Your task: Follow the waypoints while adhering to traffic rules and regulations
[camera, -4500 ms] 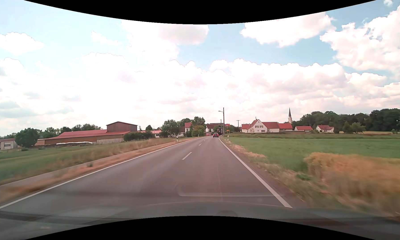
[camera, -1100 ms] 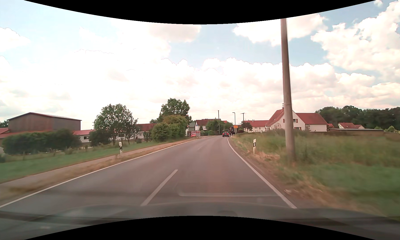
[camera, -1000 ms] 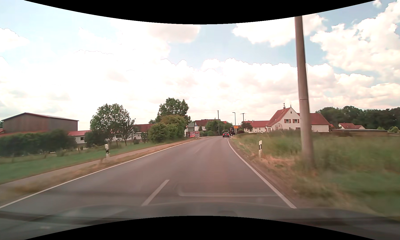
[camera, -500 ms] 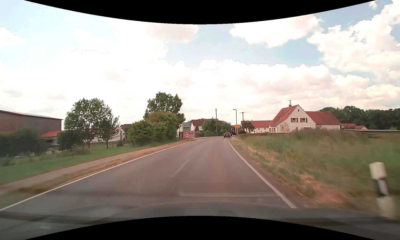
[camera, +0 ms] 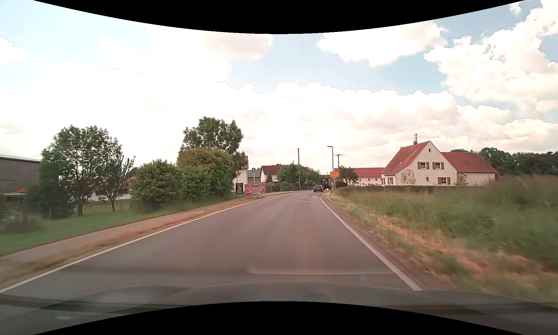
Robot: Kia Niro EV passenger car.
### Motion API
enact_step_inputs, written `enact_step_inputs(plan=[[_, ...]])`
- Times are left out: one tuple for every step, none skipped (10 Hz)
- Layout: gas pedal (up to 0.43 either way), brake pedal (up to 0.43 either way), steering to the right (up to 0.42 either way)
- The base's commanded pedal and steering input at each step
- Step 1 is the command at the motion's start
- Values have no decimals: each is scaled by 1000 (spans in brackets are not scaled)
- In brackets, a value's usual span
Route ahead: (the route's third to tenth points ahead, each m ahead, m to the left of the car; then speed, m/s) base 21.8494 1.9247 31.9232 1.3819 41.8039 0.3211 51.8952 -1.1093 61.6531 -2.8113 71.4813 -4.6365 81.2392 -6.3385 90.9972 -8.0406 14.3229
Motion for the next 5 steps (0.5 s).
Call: enact_step_inputs(plan=[[98,0,12],[98,0,13],[98,0,13],[110,0,13],[118,0,13]])
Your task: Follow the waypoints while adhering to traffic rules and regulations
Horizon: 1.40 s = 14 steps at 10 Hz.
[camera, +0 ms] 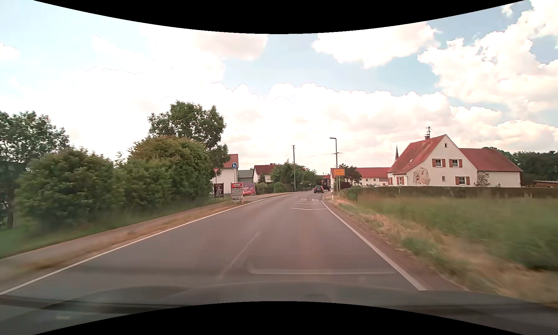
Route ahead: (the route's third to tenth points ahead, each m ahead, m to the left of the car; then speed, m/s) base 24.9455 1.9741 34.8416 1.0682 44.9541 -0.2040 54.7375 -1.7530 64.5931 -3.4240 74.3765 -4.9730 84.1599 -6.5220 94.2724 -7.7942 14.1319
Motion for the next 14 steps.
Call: enact_step_inputs(plan=[[118,0,14],[130,0,14],[130,0,13],[130,0,14],[130,0,14],[130,0,14],[130,0,14],[130,0,14],[130,0,14],[130,0,14],[130,0,14],[130,0,15],[130,0,15],[118,0,15]])
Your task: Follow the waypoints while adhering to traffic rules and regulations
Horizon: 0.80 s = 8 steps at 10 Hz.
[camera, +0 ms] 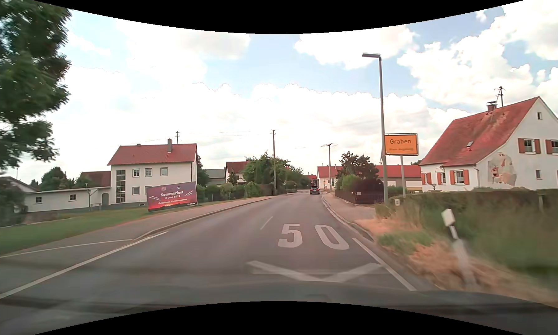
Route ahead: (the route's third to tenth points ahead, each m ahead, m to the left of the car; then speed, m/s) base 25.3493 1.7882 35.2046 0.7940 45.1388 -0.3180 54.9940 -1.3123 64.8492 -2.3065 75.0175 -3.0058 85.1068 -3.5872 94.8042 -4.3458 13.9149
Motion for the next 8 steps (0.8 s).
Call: enact_step_inputs(plan=[[118,0,15],[118,0,15],[118,0,16],[118,0,15],[118,0,15],[118,0,14],[118,0,14],[118,0,13]])
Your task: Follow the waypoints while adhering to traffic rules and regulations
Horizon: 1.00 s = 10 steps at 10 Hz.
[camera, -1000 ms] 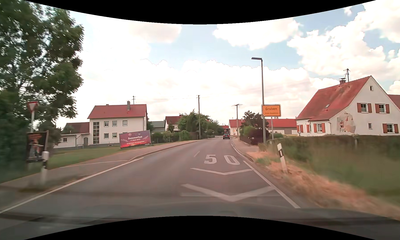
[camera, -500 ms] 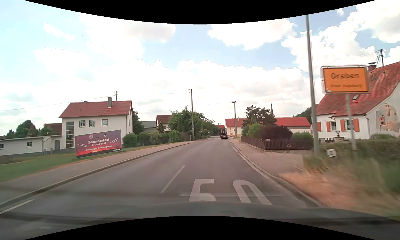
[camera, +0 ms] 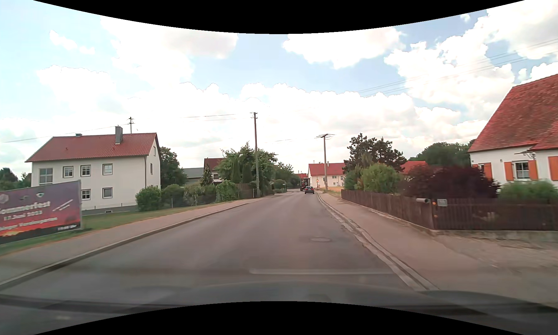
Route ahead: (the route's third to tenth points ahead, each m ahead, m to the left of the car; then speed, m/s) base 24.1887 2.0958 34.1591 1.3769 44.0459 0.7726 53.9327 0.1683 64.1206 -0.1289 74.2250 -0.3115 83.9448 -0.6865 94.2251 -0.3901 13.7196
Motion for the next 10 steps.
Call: enact_step_inputs(plan=[[118,0,13],[118,0,13],[118,0,13],[118,0,13],[118,0,12],[118,0,12],[118,0,11],[118,0,11],[118,0,10],[130,0,10]])
